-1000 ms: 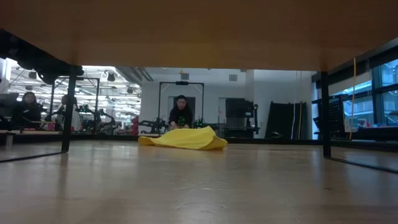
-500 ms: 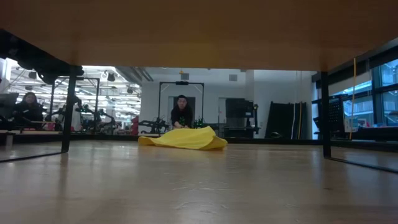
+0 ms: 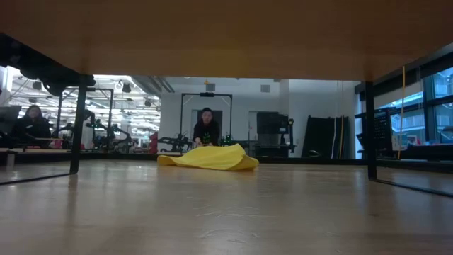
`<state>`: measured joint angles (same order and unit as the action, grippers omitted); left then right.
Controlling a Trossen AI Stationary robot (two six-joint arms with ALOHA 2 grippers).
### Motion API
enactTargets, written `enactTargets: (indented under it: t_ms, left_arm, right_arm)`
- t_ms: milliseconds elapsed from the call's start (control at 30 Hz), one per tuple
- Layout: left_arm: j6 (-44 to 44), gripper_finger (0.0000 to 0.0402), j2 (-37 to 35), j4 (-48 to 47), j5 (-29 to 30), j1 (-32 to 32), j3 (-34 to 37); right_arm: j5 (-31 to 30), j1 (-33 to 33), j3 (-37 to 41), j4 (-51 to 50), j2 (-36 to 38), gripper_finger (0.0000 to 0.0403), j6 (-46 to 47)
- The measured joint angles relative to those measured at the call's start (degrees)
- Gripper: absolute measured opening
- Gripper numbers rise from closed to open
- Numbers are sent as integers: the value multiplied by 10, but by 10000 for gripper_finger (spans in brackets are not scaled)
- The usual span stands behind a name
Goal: Stack small to large cups/mugs on shelf
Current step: Put the blue glass on the shelf, then put the brown mug on the shelf
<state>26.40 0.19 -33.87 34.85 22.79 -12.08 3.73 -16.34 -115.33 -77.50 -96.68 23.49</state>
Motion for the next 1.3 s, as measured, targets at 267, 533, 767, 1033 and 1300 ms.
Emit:
enactTargets:
  t_ms: [267,533,767,1033,1300]
  left_arm:
    - [0,69,0,0,0,0,0]
    - [0,69,0,0,0,0,0]
    - [0,69,0,0,0,0,0]
    - [0,69,0,0,0,0,0]
    - [0,69,0,0,0,0,0]
  right_arm:
    - [9,0,0,-5,0,32,4]
    - [26,0,0,-9,1,61,16]
    - [25,0,0,-13,1,97,15]
    - [20,0,0,-12,19,101,18]
    - [-66,1,-1,-106,55,101,55]
